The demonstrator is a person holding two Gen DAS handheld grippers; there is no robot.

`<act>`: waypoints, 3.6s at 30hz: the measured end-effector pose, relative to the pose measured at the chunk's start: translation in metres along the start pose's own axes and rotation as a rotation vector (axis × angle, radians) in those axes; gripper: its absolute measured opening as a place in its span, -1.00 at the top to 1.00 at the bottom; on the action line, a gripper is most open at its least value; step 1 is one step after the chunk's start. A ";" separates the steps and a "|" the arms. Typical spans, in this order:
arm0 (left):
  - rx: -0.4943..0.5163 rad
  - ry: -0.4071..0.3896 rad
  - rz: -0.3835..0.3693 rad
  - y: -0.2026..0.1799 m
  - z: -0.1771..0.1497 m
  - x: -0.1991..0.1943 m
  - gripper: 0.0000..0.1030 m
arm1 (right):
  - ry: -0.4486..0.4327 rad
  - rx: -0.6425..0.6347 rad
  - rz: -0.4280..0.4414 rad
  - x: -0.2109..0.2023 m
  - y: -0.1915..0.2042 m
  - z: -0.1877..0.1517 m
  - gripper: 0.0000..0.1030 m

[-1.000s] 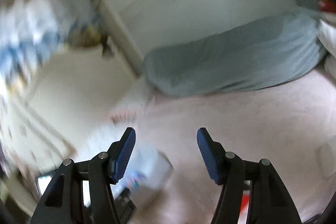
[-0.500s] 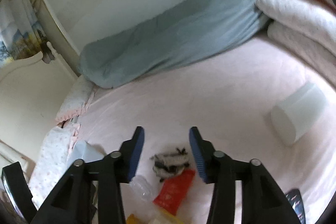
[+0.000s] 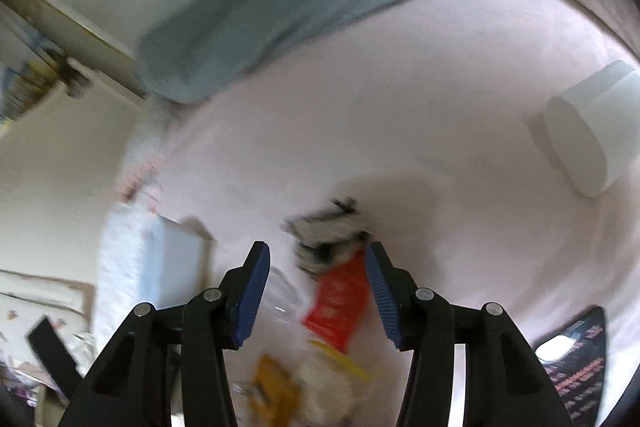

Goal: Organize objects
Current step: 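Move the right gripper over the plaid pouch, then close the right gripper on the plaid cloth pouch and lift it, then carry the plaid pouch with the right gripper into the grey bin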

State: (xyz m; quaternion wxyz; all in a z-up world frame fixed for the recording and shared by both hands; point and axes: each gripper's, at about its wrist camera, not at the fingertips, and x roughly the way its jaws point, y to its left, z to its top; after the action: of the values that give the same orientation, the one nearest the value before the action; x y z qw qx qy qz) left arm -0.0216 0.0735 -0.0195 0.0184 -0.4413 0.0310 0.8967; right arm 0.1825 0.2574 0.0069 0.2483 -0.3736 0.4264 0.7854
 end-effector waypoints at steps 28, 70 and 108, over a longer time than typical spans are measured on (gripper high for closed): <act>-0.092 0.049 -0.066 0.021 0.003 0.009 0.23 | 0.055 0.130 0.143 0.033 -0.016 0.017 0.04; -0.204 -0.128 0.070 0.074 0.016 -0.026 0.22 | -0.018 -0.182 0.350 0.005 0.083 -0.042 0.69; -0.612 -0.003 -0.074 0.240 0.001 0.021 0.21 | -0.046 -0.273 0.420 0.090 0.217 -0.077 0.70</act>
State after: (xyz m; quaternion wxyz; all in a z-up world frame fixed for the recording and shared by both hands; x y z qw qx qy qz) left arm -0.0494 -0.1661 -0.0259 -0.0826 -0.4256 -0.2568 0.8638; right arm 0.0039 0.0866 0.0125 0.0363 -0.2889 0.3791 0.8784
